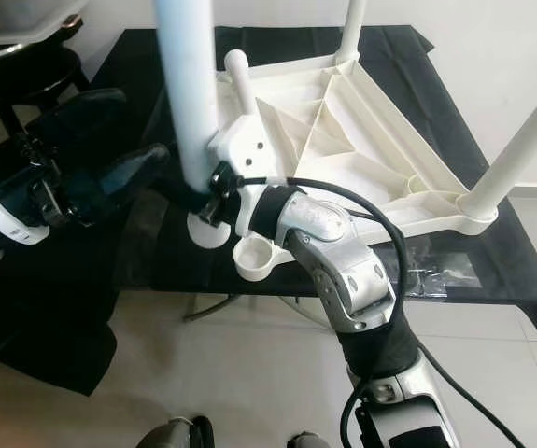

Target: Building children table

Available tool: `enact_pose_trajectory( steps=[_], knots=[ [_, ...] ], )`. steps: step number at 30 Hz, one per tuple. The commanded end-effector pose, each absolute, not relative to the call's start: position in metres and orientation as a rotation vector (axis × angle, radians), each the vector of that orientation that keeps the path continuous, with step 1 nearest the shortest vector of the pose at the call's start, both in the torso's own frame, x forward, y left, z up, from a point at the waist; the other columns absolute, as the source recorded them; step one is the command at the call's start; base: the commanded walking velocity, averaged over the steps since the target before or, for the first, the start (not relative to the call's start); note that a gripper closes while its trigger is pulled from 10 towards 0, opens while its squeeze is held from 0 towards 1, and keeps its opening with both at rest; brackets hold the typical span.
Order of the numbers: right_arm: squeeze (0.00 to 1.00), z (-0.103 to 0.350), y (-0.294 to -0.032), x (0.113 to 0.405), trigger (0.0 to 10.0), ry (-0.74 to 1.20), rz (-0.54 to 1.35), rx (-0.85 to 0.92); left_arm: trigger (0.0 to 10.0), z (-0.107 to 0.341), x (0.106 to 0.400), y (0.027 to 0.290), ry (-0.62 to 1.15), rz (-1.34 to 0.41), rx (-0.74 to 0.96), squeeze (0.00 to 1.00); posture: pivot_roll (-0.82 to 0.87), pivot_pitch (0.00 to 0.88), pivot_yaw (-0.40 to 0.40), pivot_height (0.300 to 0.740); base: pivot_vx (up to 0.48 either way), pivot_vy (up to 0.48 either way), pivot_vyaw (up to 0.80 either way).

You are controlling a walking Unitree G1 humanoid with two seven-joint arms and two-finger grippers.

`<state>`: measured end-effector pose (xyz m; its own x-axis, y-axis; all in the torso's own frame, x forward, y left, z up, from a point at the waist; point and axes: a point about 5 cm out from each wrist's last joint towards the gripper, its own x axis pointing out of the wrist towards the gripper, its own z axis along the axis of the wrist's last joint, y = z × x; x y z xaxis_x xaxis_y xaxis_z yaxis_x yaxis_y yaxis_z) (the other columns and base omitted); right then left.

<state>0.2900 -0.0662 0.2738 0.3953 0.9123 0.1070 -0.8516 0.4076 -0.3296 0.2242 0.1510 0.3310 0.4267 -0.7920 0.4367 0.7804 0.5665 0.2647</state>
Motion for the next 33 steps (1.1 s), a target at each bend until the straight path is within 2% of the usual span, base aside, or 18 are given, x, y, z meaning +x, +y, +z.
enact_pose_trajectory(
  steps=[1, 4, 5, 6, 7, 17, 18, 19, 33],
  knots=[
    [0.0, 0.27, -0.06, 0.281, 10.0, -0.293, 1.203, -0.264, 10.0, 0.331, 0.221, 0.148, -0.534, -1.036, 0.046, 1.0, 0.01, 0.122, 0.022, 0.74, 0.0, 0.0, 0.0],
    [0.0, 0.266, -0.059, 0.281, 10.0, -0.27, 1.228, -0.289, 10.0, 0.331, 0.225, 0.145, -0.525, -1.033, 0.052, 1.0, 0.01, 0.112, 0.016, 0.74, 0.0, 0.0, 0.0],
    [0.0, 0.265, -0.059, 0.28, 10.0, -0.267, 1.236, -0.304, 10.0, 0.331, 0.226, 0.143, -0.519, -1.041, 0.051, 0.35, 0.01, 0.111, 0.015, 0.74, 0.0, 0.0, 0.0],
    [0.0, 0.265, -0.059, 0.28, 10.0, -0.267, 1.236, -0.304, 10.0, 0.331, 0.226, 0.143, -0.519, -1.041, 0.051, 0.35, 0.01, 0.111, 0.015, 0.74, 0.0, 0.0, 0.0],
    [0.0, 0.262, -0.057, 0.277, 10.0, -0.25, 1.284, -0.337, 10.0, 0.332, 0.227, 0.139, -0.514, -1.085, 0.028, 0.0, 0.0, 0.105, 0.012, 0.74, 0.0, 0.0, 0.0],
    [0.0, 0.257, -0.056, 0.272, 10.0, -0.209, 1.367, -0.402, 10.0, 0.338, 0.23, 0.133, -0.492, -1.172, 0.033, 0.0, 0.0, 0.093, 0.01, 0.74, 0.0, 0.0, 0.0],
    [0.0, 0.257, -0.055, 0.273, 10.0, -0.208, 1.362, -0.402, 0.9, 0.339, 0.23, 0.132, -0.487, -1.187, 0.035, 0.0, 0.01, 0.086, 0.01, 0.74, 0.0, 0.0, 0.0],
    [0.0, 0.257, -0.054, 0.275, 10.0, -0.209, 1.351, -0.4, 0.0, 0.34, 0.231, 0.131, -0.474, -1.205, 0.03, 0.0, 0.01, 0.085, 0.011, 0.74, 0.0, 0.0, 0.0],
    [0.0, 0.26, -0.053, 0.288, 10.0, -0.22, 1.244, -0.331, 0.0, 0.341, 0.234, 0.131, -0.416, -1.258, 0.011, 0.0, 0.01, 0.084, 0.025, 0.74, 0.0, 0.0, 0.0]
  ],
)
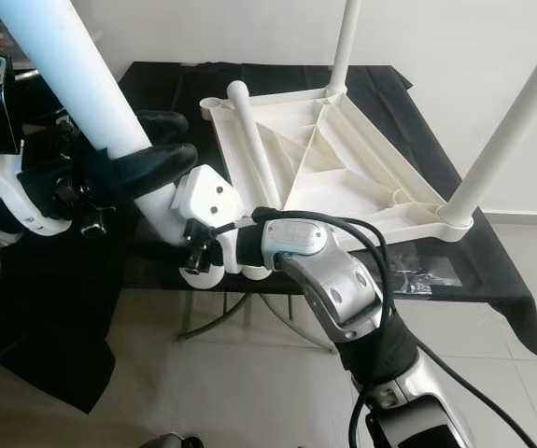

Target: Building children table

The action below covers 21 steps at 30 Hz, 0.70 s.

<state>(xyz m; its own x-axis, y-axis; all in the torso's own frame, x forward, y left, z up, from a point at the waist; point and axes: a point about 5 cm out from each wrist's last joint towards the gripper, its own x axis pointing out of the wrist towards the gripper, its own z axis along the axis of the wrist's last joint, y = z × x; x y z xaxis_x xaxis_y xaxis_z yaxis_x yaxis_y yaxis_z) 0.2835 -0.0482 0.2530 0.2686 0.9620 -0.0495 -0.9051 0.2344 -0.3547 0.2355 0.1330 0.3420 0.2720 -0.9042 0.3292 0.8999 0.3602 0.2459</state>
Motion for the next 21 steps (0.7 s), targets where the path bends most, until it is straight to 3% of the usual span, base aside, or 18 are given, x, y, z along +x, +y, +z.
enact_pose_trajectory(
  steps=[1, 4, 5, 6, 7, 13, 14, 15, 16, 21],
  knots=[
    [0.0, 0.26, -0.053, 0.287, 10.0, -0.219, 1.249, -0.323, 0.0, 0.341, 0.234, 0.131, -0.412, -1.264, 0.01, 0.0, 0.01, 0.084, 0.025, 0.74, 0.0, 0.0, 0.0],
    [0.0, 0.26, -0.052, 0.286, 10.0, -0.22, 1.27, -0.312, 0.0, 0.341, 0.234, 0.131, -0.4, -1.294, 0.013, 0.0, 0.01, 0.083, 0.025, 0.74, 0.0, 0.0, 0.0],
    [0.27, 0.26, -0.052, 0.282, 10.0, -0.209, 1.347, -0.261, 0.0, 0.343, 0.233, 0.13, -0.388, -1.343, 0.005, 0.0, 0.02, 0.082, 0.023, 0.74, 0.0, 0.0, 0.0],
    [0.27, 0.26, -0.052, 0.282, 10.0, -0.209, 1.347, -0.261, 0.0, 0.343, 0.233, 0.13, -0.388, -1.343, 0.005, 0.0, 0.02, 0.082, 0.023, 0.74, 0.0, 0.0, 0.0],
    [1.0, 0.256, -0.054, 0.273, 10.0, -0.178, 1.479, -0.254, 0.0, 0.345, 0.229, 0.128, -0.371, -1.425, 0.001, 0.0, 0.01, 0.082, 0.024, 0.74, 0.0, 0.0, 0.0],
    [1.0, 0.246, -0.059, 0.256, 10.0, -0.098, 1.741, -0.279, 0.0, 0.349, 0.216, 0.123, -0.319, -1.682, -0.054, 0.0, 0.01, 0.078, 0.02, 0.74, 0.0, 0.0, 0.0],
    [0.65, 0.24, -0.057, 0.256, 10.0, -0.058, 1.785, -0.299, 0.0, 0.35, 0.214, 0.118, -0.315, -1.742, -0.051, 0.0, 0.0, 0.079, 0.018, 0.74, 0.0, 0.0, 0.0],
    [0.65, 0.236, -0.055, 0.256, 10.0, -0.03, 1.811, -0.314, 0.0, 0.351, 0.213, 0.115, -0.314, -1.774, -0.044, 0.0, 0.0, 0.079, 0.018, 0.74, 0.0, 0.0, 0.0],
    [0.0, 0.233, -0.053, 0.256, 10.0, -0.017, 1.827, -0.321, 0.0, 0.351, 0.212, 0.113, -0.312, -1.803, -0.04, 0.0, 0.0, 0.079, 0.018, 0.74, 0.0, 0.0, 0.0],
    [0.0, 0.227, -0.039, 0.259, 10.0, 0.011, 1.858, -0.228, 0.0, 0.351, 0.211, 0.104, -0.322, -1.873, -0.069, 0.0, 0.0, 0.081, 0.017, 0.74, 0.0, 0.0, 0.0]
  ],
)
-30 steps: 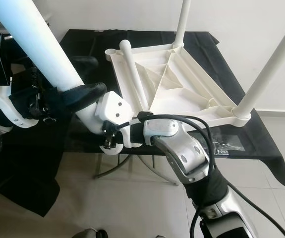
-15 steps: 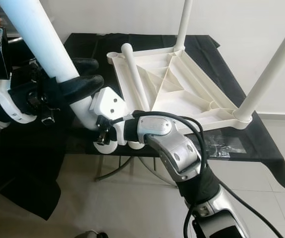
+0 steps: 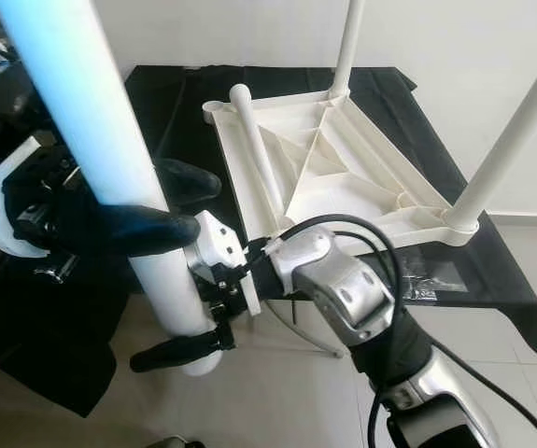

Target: Building children table

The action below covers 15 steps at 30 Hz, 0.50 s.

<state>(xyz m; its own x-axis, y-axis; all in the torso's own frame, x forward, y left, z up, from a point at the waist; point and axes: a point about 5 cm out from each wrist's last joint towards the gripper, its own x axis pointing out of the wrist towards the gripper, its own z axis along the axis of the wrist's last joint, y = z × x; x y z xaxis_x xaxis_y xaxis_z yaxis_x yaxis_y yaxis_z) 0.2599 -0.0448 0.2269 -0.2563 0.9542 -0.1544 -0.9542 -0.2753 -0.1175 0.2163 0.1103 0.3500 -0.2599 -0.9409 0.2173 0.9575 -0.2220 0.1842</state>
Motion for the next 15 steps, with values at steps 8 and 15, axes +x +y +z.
enact_pose_trajectory(
  steps=[8, 15],
  knots=[
    [0.0, 0.2251, -0.0315, 0.2601, 0.0, 0.021, 1.894, -0.167, 0.0, 0.3473, 0.2137, 0.0973, -0.298, -1.912, -0.077, 0.0, 0.0, 0.09, 0.016, 0.74, 0.0, 0.0, 0.0],
    [0.0, 0.2285, -0.0348, 0.2634, 0.0, 0.01, 1.893, -0.163, 0.0, 0.3485, 0.2176, 0.0965, -0.296, -1.907, -0.078, 0.0, 0.0, 0.093, 0.015, 0.74, 0.0, 0.0, 0.0]
  ],
)
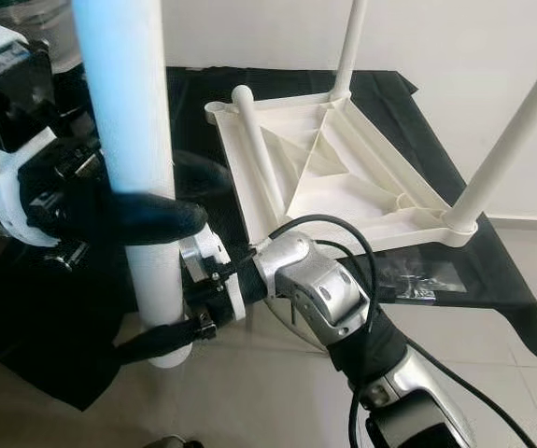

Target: Building children table

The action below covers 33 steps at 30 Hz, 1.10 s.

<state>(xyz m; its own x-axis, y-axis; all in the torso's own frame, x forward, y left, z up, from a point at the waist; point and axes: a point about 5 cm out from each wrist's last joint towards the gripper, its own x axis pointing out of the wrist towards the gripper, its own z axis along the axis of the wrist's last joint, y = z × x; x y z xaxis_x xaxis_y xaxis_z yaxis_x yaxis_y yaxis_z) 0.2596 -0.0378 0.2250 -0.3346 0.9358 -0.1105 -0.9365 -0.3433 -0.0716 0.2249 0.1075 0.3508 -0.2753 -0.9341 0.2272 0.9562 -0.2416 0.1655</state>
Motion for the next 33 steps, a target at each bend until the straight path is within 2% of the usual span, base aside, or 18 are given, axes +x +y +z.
enact_pose_trajectory(
  steps=[1, 10, 11, 12, 17, 19, 20, 21, 22, 23, 26, 28, 30, 32, 33],
  knots=[
    [0.0, 0.23, -0.036, 0.264, 0.0, 0.008, 1.89, -0.161, 0.0, 0.349, 0.219, 0.096, -0.3, -1.9, -0.077, 0.0, -0.01, 0.095, 0.014, 0.74, 0.0, 0.0, 0.0],
    [0.0, 0.234, -0.044, 0.268, 0.0, -0.014, 1.835, -0.147, 0.0, 0.35, 0.228, 0.102, -0.323, -1.826, -0.064, 0.0, -0.01, 0.095, 0.019, 0.74, 0.0, 0.0, 0.0],
    [0.0, 0.236, -0.047, 0.269, 0.0, -0.022, 1.818, -0.137, 7.1, 0.349, 0.237, 0.106, -0.298, -1.75, -0.084, 0.0, -0.01, 0.094, 0.019, 0.74, 0.0, 0.0, 0.0],
    [0.0, 0.238, -0.052, 0.271, 0.0, -0.03, 1.792, -0.131, 10.0, 0.35, 0.247, 0.111, -0.296, -1.66, -0.098, 1.0, -0.01, 0.095, 0.02, 0.74, 0.0, 0.0, 0.0],
    [0.0, 0.242, -0.062, 0.276, 0.0, -0.041, 1.738, -0.122, 10.0, 0.351, 0.259, 0.125, -0.307, -1.542, -0.099, 1.0, -0.02, 0.097, 0.021, 0.74, 0.0, 0.0, 0.0],
    [0.0, 0.248, -0.08, 0.288, 0.0, -0.055, 1.612, -0.122, 10.0, 0.352, 0.272, 0.158, -0.346, -1.343, -0.075, 1.0, -0.02, 0.103, 0.022, 0.74, 0.0, 0.0, 0.0],
    [0.0, 0.248, -0.08, 0.288, 0.0, -0.055, 1.612, -0.122, 10.0, 0.352, 0.272, 0.158, -0.346, -1.343, -0.075, 1.0, -0.02, 0.103, 0.022, 0.74, 0.0, 0.0, 0.0],
    [0.0, 0.251, -0.09, 0.294, 0.0, -0.062, 1.551, -0.12, 10.0, 0.351, 0.276, 0.175, -0.354, -1.251, -0.068, 1.0, -0.02, 0.105, 0.023, 0.74, 0.0, 0.0, 0.0],
    [0.0, 0.251, -0.09, 0.294, 0.0, -0.062, 1.551, -0.12, 10.0, 0.351, 0.276, 0.175, -0.354, -1.251, -0.068, 1.0, -0.02, 0.105, 0.023, 0.74, 0.0, 0.0, 0.0],
    [0.0, 0.253, -0.097, 0.298, 0.0, -0.067, 1.507, -0.121, 10.0, 0.35, 0.277, 0.188, -0.359, -1.182, -0.063, 1.0, -0.02, 0.106, 0.023, 0.74, 0.0, 0.0, 0.0],
    [0.0, 0.261, -0.116, 0.309, 0.0, -0.08, 1.397, -0.136, 10.0, 0.339, 0.276, 0.217, -0.348, -1.007, -0.05, 1.0, -0.02, 0.121, 0.022, 0.74, 0.0, 0.0, 0.0],
    [0.0, 0.263, -0.12, 0.312, 0.0, -0.083, 1.37, -0.142, 10.0, 0.335, 0.275, 0.224, -0.345, -0.972, -0.055, 1.0, -0.02, 0.121, 0.022, 0.74, 0.0, 0.0, 0.0],
    [0.0, 0.27, -0.133, 0.32, 0.0, -0.09, 1.302, -0.148, 10.0, 0.311, 0.268, 0.243, -0.292, -0.842, -0.052, 1.0, -0.02, 0.139, 0.018, 0.74, 0.0, 0.0, 0.0],
    [0.0, 0.27, -0.133, 0.32, 0.0, -0.09, 1.302, -0.148, 10.0, 0.311, 0.268, 0.243, -0.292, -0.842, -0.052, 1.0, -0.02, 0.139, 0.018, 0.74, 0.0, 0.0, 0.0],
    [0.0, 0.272, -0.138, 0.322, 0.0, -0.09, 1.284, -0.157, 10.0, 0.294, 0.262, 0.246, -0.257, -0.793, -0.061, 1.0, -0.02, 0.144, 0.017, 0.74, 0.0, 0.0, 0.0]
  ],
)
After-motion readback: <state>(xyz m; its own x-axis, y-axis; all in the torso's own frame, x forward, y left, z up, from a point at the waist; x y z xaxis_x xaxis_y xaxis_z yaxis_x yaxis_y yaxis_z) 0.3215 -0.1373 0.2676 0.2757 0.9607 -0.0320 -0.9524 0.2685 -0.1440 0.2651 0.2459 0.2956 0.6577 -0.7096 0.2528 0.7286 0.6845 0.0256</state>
